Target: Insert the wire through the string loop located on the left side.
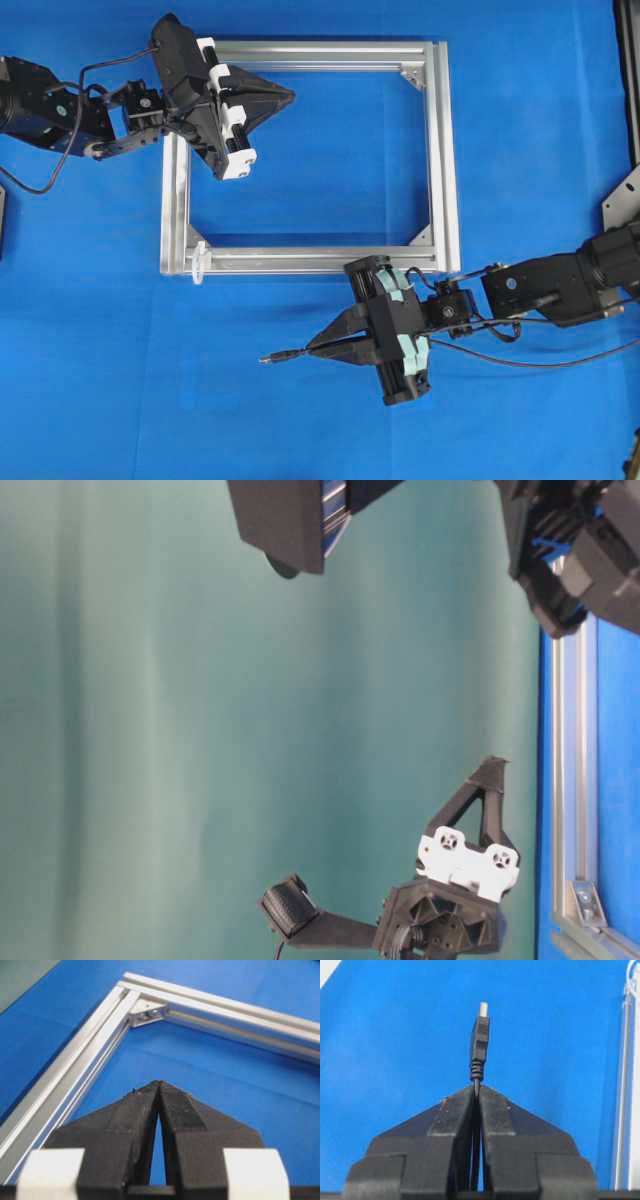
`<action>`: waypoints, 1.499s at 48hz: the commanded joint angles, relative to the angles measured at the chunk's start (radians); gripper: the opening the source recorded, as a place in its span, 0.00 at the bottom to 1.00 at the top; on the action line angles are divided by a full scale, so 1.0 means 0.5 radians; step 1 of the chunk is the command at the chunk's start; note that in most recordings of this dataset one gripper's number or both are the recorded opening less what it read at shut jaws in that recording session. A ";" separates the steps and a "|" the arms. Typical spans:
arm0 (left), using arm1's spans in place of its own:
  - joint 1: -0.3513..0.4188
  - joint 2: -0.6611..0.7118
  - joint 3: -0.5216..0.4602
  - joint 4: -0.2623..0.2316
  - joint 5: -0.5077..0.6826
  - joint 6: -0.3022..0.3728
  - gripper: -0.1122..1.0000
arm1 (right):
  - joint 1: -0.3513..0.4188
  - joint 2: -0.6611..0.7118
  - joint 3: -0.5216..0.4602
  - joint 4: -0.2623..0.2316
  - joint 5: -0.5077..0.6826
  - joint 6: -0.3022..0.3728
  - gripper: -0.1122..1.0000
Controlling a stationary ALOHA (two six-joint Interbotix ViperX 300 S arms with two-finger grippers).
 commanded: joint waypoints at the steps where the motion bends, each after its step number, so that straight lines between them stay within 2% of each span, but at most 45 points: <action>1: 0.000 -0.058 -0.015 0.006 0.000 0.000 0.10 | 0.006 -0.061 -0.021 -0.003 -0.009 -0.003 0.10; 63: 0.000 -0.058 -0.018 0.006 0.000 0.000 0.10 | 0.012 -0.064 -0.025 -0.006 -0.009 -0.003 0.10; 72: 0.000 -0.055 -0.025 0.006 0.000 0.000 0.10 | -0.031 -0.092 -0.006 -0.003 -0.009 -0.006 0.10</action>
